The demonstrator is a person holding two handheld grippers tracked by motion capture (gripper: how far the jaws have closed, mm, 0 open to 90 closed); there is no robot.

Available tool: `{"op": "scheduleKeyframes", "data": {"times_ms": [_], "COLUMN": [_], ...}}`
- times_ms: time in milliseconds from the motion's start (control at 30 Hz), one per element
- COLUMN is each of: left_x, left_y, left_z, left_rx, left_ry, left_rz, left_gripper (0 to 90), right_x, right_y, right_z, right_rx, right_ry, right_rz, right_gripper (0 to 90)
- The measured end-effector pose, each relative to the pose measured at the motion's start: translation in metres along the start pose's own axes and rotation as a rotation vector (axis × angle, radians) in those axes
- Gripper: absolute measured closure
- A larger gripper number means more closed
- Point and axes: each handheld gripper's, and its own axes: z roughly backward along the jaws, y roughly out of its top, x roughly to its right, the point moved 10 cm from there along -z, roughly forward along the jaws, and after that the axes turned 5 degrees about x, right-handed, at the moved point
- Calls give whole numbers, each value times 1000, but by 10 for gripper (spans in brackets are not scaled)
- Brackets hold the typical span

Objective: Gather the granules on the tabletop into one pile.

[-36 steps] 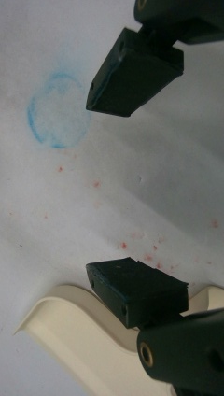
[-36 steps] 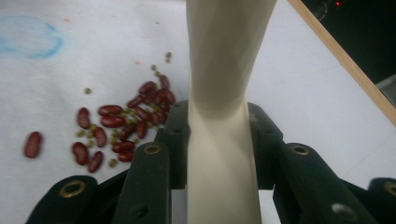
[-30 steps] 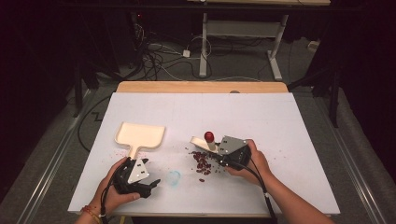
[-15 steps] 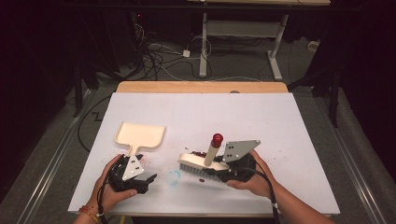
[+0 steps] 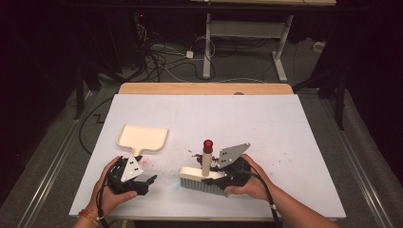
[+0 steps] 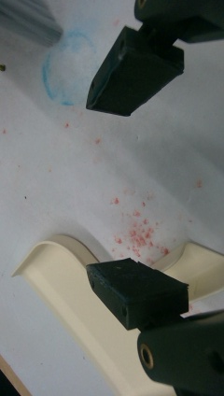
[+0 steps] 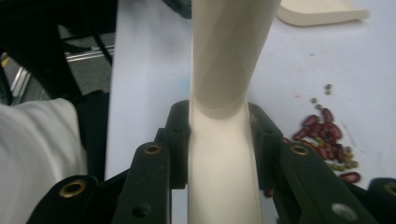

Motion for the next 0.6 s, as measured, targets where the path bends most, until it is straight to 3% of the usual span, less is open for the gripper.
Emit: {"op": "scheduleKeyframes", "data": {"times_ms": [300, 567, 600], "left_x": [3, 9, 9], "left_y": [-1, -1, -1], "left_z": [-3, -9, -9], "left_rx": [-14, -29, -31], "left_ry": [-13, -32, -35], "left_rz": [-14, -34, -37], "left_gripper": [179, 179, 179], "right_x": [29, 53, 55], "right_y": [-5, -2, -2], "right_z": [3, 10, 9], "right_rx": [-12, -52, -49], "right_ry": [-61, -93, -81], "right_rz": [-63, -27, -20], "right_gripper": [667, 668, 668]}}
